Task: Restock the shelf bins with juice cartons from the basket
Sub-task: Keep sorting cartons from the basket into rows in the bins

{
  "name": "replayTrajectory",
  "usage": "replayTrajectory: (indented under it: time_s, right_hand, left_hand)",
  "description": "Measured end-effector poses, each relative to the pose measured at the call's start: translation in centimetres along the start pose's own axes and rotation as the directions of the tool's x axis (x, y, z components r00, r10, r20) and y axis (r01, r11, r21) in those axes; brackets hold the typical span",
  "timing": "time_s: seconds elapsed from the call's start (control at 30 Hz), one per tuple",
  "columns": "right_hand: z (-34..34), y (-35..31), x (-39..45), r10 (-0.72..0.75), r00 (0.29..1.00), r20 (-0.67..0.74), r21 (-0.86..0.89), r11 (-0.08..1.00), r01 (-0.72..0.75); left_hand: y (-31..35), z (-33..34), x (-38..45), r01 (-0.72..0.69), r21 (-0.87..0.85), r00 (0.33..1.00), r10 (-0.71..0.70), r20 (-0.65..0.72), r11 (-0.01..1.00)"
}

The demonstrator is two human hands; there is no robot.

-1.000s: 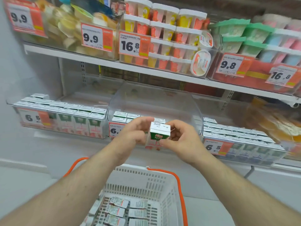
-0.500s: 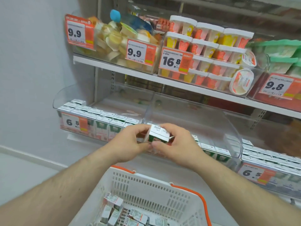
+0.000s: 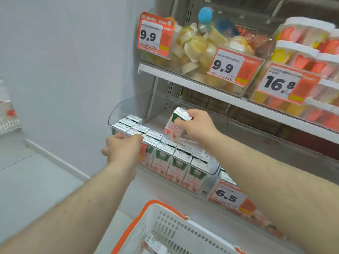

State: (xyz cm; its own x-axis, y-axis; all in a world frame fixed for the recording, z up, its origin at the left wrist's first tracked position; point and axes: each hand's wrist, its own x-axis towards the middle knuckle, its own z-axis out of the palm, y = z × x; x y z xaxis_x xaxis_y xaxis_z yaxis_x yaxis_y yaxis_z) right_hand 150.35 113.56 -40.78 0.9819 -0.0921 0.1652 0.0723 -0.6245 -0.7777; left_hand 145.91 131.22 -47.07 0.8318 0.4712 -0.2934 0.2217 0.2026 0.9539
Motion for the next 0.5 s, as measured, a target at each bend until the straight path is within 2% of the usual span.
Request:
replayTrajectory:
  time_s: [0.1, 0.3, 0.43, 0.5]
  right_hand:
    - [3.2, -0.3, 3.3, 0.043, 0.994, 0.103, -0.092, 0.995, -0.034]
    - [7.8, -0.2, 7.6, 0.171, 0.949, 0.264, -0.260, 0.960, -0.101]
    - [9.3, 0.5, 8.8, 0.232, 0.909, 0.346, -0.238, 0.959, -0.154]
    - [9.6, 0.5, 8.9, 0.285, 0.877, 0.387, -0.171, 0.957, -0.236]
  left_hand:
    - [-0.5, 0.5, 1.4, 0.102, -0.085, 0.994, -0.100, 0.038, 0.991]
    - [-2.3, 1.6, 3.1, 0.175, -0.172, 0.977, -0.150, 0.151, 0.969]
    - [-2.3, 2.2, 3.2, 0.199, -0.244, 0.974, -0.163, 0.160, 0.949]
    - [-2.4, 2.3, 3.2, 0.203, -0.254, 0.974, -0.168, 0.150, 0.946]
